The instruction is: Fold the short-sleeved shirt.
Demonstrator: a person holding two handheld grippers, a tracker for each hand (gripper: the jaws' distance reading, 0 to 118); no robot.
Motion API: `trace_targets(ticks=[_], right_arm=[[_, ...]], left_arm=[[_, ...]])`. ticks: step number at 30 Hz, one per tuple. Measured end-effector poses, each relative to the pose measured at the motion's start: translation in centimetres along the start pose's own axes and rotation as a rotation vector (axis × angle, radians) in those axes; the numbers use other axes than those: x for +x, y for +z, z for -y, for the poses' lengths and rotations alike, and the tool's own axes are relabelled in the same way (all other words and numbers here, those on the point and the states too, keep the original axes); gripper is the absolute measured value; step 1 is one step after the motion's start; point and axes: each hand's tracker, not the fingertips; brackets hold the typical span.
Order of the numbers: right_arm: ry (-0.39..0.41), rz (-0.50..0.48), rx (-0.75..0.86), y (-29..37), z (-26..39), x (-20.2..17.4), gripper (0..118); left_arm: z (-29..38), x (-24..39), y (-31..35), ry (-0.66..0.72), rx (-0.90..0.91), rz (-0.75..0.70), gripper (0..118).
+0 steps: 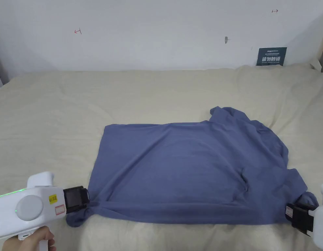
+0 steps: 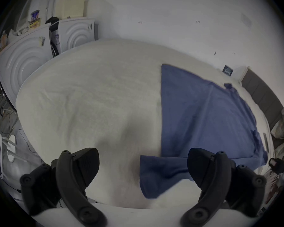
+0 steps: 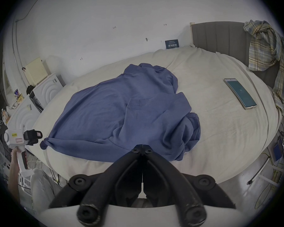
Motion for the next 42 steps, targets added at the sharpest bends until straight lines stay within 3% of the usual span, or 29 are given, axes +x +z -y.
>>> trace_targets(ticks=[2, 4, 6, 7, 8, 16, 17, 19, 20, 21, 24, 29, 31, 32, 34, 35, 42], right_arm=[[0.004, 0.005, -0.005, -0.2, -0.1, 0.2, 0], [0.003, 0.006, -0.013, -0.2, -0.1, 0.3, 0], [-0.002, 0.009, -0.015, -0.3, -0.3, 0.6, 0], [-0.005, 0.014, -0.014, -0.3, -0.4, 0.7, 0], [-0.004, 0.016, -0.013, -0.2, -0.6, 0.9, 0], [-0.019, 0.057, 0.006, 0.2, -1.5, 3.2, 0], [-0.02, 0.064, 0.005, 0.0, -1.6, 3.5, 8], [-0.019, 0.096, -0.01, -0.4, -1.9, 4.3, 70], [-0.008, 0.109, -0.026, -1.0, -2.2, 4.9, 92], [-0.008, 0.121, -0.027, -1.7, -2.5, 5.4, 95], [-0.02, 0.151, -0.06, -3.2, -3.3, 6.4, 95], [-0.11, 0.065, -0.103, -5.3, -3.4, 7.7, 91], [-0.098, 0.054, -0.111, -6.0, -3.3, 7.5, 77], [-0.086, 0.056, -0.116, -6.3, -3.2, 7.1, 77], [-0.061, 0.093, -0.13, -6.9, -2.9, 6.5, 24], [-0.079, 0.087, -0.124, -6.9, -3.0, 6.5, 12], [-0.072, 0.094, -0.075, -5.1, -4.3, 5.6, 5]], left_arm=[[0.5, -0.1, -1.8, -0.014, -0.033, -0.022, 98], [1.1, 0.2, -2.0, -0.025, -0.046, 0.019, 61], [1.4, 0.8, -0.9, -0.075, 0.009, -0.02, 44], [1.2, 0.7, -0.5, -0.06, 0.01, -0.01, 19], [1.0, 0.6, -0.3, -0.025, 0.026, 0.022, 5], [0.6, 1.6, 1.9, -0.094, 0.061, -0.007, 5], [0.5, 1.7, 1.9, -0.098, 0.07, -0.01, 5], [0.5, 1.9, 2.1, -0.12, 0.075, -0.019, 5], [0.6, 2.0, 2.3, -0.126, 0.082, -0.025, 5], [0.5, 2.1, 2.3, -0.128, 0.079, -0.025, 5], [0.7, 2.1, 2.5, -0.14, 0.084, -0.021, 5], [0.9, 2.1, 2.7, -0.149, 0.079, -0.03, 5], [1.1, 2.2, 2.7, -0.148, 0.077, -0.033, 5], [1.2, 2.2, 2.7, -0.146, 0.079, -0.032, 5], [1.2, 2.2, 2.6, -0.143, 0.078, -0.033, 5], [1.2, 2.2, 2.6, -0.14, 0.073, -0.032, 5], [1.7, 2.3, 3.6, -0.157, 0.083, -0.039, 5]])
